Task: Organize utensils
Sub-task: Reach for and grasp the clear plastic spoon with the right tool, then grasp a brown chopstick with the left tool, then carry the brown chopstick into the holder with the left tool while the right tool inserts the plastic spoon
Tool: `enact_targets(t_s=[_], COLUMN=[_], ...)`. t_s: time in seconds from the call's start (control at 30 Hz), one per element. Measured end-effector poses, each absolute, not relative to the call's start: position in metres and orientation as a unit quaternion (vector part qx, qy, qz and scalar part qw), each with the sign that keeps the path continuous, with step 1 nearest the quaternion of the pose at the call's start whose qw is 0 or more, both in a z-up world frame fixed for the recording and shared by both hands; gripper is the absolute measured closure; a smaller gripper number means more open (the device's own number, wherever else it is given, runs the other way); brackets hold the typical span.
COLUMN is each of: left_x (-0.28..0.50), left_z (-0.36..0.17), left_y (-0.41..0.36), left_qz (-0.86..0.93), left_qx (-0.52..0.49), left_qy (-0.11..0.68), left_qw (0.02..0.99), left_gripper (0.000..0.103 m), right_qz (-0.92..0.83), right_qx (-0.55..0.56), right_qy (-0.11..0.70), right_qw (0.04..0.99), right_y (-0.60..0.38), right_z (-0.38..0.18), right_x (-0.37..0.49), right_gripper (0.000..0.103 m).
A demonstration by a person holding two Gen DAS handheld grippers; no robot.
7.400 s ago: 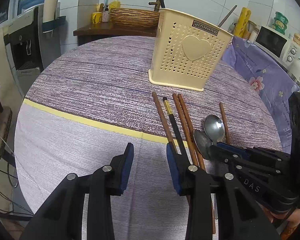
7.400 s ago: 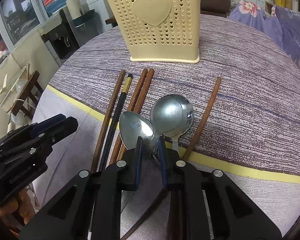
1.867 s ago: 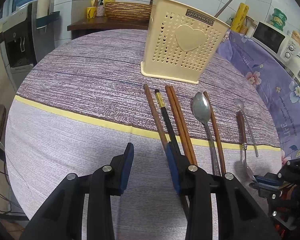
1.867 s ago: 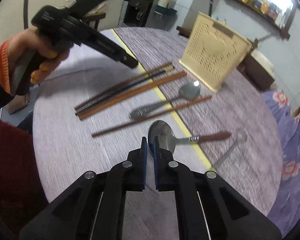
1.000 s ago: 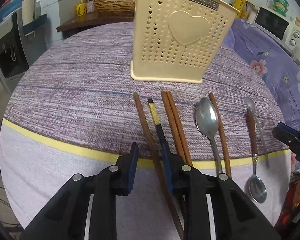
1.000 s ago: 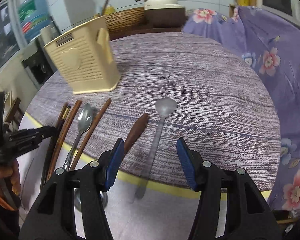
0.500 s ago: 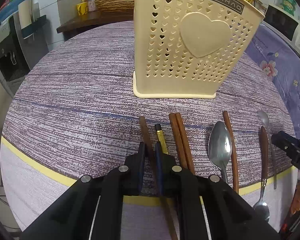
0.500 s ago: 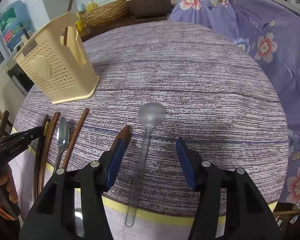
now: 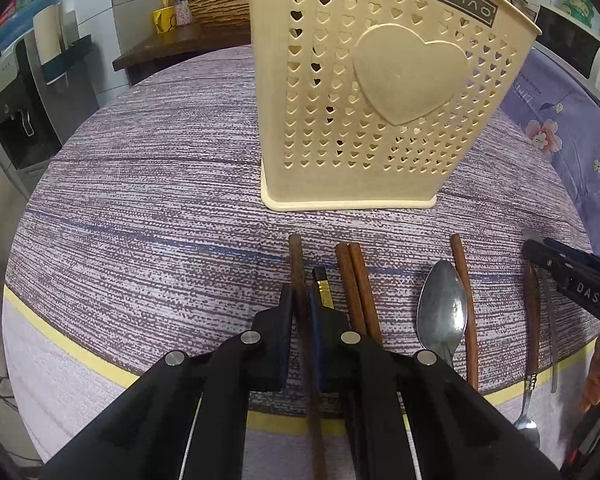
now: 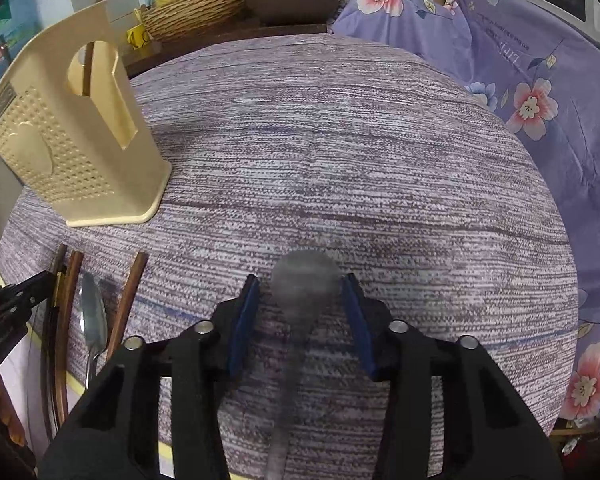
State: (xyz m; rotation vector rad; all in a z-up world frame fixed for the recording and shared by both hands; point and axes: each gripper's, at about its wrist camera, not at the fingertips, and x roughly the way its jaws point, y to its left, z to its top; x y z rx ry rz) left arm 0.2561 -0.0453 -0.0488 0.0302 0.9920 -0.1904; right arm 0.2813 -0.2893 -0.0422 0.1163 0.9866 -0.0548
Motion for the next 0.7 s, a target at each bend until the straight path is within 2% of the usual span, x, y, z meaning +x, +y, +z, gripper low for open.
enact_targets(t_s=[0.37, 0.53, 0.7], left_x=[0.262, 0.261, 0.249], left_z=[-0.048, -0.046, -0.017], left_y=[-0.053, -0.05, -0.036], left_qz=[-0.081, -0.083, -0.102], left_qx=[0.027, 0.02, -0.014], left_qy=[0.471, 0.462, 0.426], left_qw=[0.878, 0.883, 0.899], left_gripper=[0.095, 0.095, 0.095], right_qz=[-0.015, 0.005, 0.049], right_qx=[0.075, 0.09, 0.104], right_qy=[0.465, 0.434, 0.388], right_qw=[0.882, 0.896, 0.915], right_y=[-0.298, -0.3, -0.304], right_z=[-0.042, -0.03, -0.006], right_x=[0.283, 0.273, 0.256], right_gripper=[0.066, 0.066, 0.066])
